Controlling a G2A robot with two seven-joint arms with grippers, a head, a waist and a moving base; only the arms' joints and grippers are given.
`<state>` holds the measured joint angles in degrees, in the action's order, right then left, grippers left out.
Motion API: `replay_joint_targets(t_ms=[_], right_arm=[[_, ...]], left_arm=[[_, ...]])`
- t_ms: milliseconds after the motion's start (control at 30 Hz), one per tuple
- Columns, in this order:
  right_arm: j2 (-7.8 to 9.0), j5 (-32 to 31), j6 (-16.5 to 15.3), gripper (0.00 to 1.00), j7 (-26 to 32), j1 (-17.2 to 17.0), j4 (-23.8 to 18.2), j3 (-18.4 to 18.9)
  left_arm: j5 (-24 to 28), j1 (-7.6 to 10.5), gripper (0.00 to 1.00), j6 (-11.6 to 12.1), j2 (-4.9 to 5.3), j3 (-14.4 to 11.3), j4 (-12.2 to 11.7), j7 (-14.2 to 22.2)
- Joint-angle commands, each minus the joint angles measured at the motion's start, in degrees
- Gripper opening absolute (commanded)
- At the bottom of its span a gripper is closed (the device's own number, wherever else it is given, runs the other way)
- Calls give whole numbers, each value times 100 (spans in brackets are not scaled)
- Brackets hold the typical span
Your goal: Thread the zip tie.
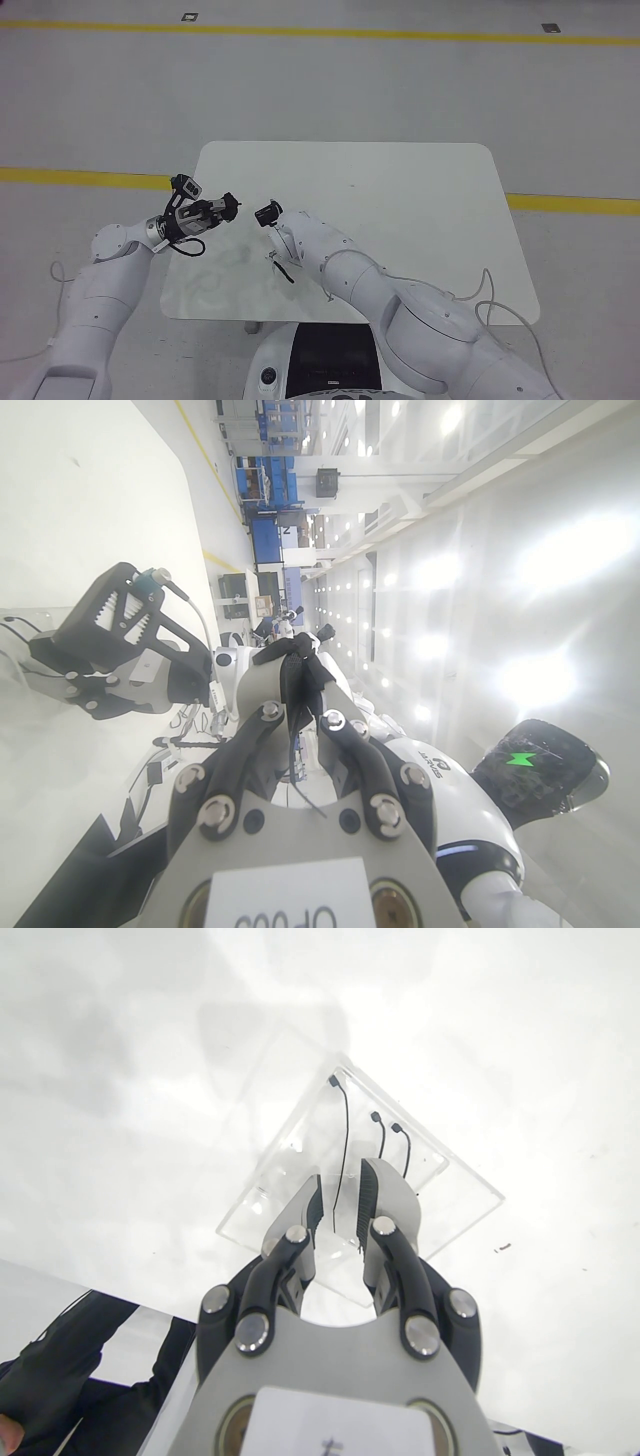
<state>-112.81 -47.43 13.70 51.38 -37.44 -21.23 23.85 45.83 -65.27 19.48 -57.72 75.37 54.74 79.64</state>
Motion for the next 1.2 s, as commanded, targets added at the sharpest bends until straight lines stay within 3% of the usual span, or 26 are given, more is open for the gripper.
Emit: replay_joint_targets(t_ms=[0,900,1033,1100,1167], right_arm=[[0,5,13,19,-61,-3,-16,4],[-7,87,110,14,-108,-76,-31,-145],[-7,90,178,9,-81,-78,-42,-183],[-4,113,191,0,-83,-68,-44,-189],[-3,136,201,0,-89,-55,-41,-190]], left_arm=[[0,0,0,0,0,0,0,0],[0,0,0,0,0,0,0,0],[0,0,0,0,0,0,0,0],[0,0,0,0,0,0,0,0],[0,0,0,0,0,0,0,0]])
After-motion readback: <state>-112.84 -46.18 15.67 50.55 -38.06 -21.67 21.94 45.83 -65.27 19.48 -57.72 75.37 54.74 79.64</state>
